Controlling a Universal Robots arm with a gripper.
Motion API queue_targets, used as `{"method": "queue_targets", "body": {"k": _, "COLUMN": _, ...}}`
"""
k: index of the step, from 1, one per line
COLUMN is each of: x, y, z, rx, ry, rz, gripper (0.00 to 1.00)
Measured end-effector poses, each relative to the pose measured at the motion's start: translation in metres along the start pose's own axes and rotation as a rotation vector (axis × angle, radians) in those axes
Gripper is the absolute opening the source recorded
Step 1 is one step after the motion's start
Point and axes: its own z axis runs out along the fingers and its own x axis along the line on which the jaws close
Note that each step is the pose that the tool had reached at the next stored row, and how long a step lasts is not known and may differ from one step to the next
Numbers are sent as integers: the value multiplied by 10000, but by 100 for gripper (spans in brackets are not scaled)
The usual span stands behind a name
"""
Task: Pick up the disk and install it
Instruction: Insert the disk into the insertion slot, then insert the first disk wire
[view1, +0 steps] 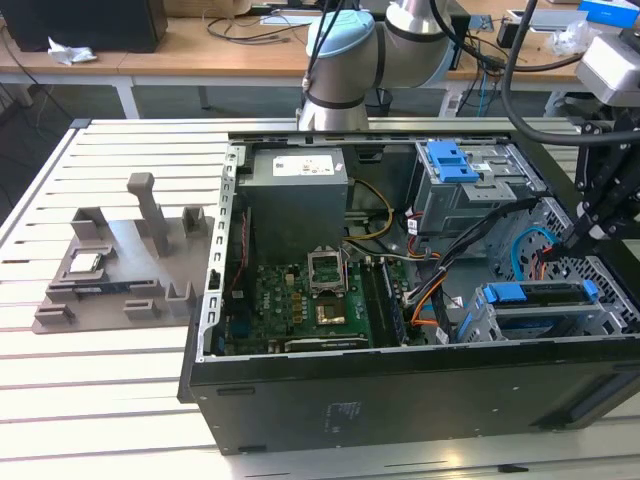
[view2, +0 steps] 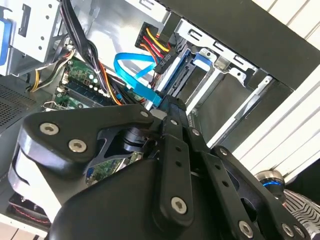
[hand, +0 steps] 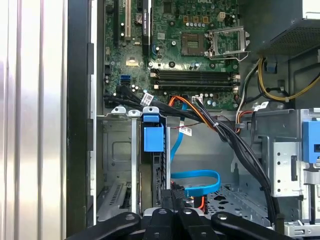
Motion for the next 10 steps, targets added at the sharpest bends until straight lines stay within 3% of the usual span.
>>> {"method": "queue_targets", "body": {"k": 4, "x": 0, "y": 0, "z": -4, "rx": 0, "ry": 3, "rz": 0, "gripper": 11}}
{"method": "queue_targets", "body": {"k": 5, "x": 0, "y": 0, "z": -5, "rx": 0, "ry": 3, "rz": 0, "gripper": 17}}
{"method": "queue_targets", "body": {"k": 6, "x": 0, "y": 0, "z": -5, "rx": 0, "ry": 3, "rz": 0, "gripper": 17}}
{"method": "queue_targets", "body": {"k": 8, "x": 0, "y": 0, "z": -6, "rx": 0, "ry": 3, "rz": 1, "gripper": 36}}
{"method": "queue_targets", "body": {"k": 10, "x": -2, "y": -1, "z": -5, "rx": 0, "ry": 7, "rz": 0, "gripper": 36}}
